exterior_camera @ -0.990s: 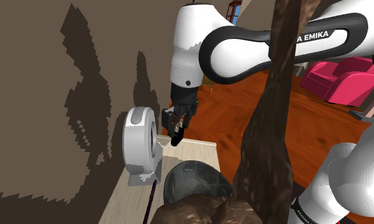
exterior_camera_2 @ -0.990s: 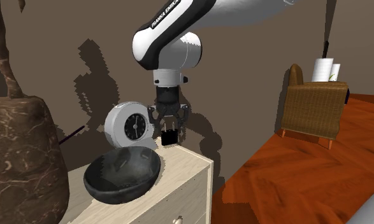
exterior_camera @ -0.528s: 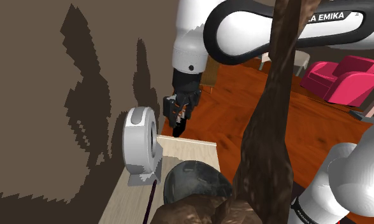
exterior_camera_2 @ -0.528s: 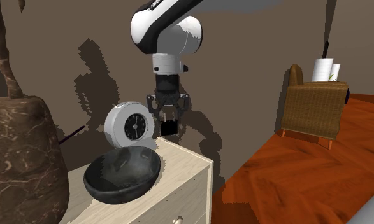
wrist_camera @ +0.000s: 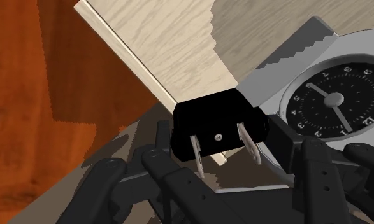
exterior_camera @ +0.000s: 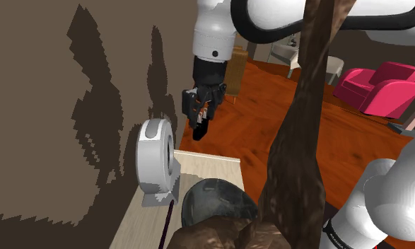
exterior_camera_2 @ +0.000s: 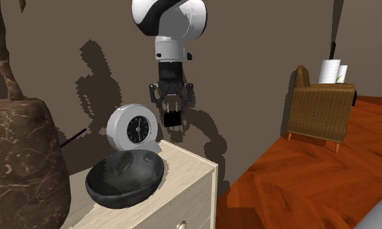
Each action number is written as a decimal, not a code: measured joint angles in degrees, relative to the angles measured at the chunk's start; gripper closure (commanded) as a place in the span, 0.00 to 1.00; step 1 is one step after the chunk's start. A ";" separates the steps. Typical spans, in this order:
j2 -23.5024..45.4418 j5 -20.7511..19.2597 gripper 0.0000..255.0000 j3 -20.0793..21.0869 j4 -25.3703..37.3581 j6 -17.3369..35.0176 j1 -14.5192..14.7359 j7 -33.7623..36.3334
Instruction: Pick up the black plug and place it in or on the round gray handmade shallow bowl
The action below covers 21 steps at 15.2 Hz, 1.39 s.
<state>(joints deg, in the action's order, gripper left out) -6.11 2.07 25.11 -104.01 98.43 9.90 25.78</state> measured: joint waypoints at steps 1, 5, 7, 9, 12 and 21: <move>-0.14 0.06 1.00 0.01 0.56 -0.71 0.02 0.04; 0.24 -0.11 1.00 0.01 3.92 -3.72 -0.01 0.15; -0.21 0.11 1.00 0.17 4.38 -4.59 0.16 0.50; -2.48 1.13 1.00 0.72 2.35 -4.59 0.82 1.50; -4.88 2.46 1.00 2.32 0.75 -5.03 2.28 4.25; -13.22 7.75 1.00 7.70 -4.66 -6.41 7.22 13.39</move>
<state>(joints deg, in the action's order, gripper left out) -19.32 9.82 32.81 -108.67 92.02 17.12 39.18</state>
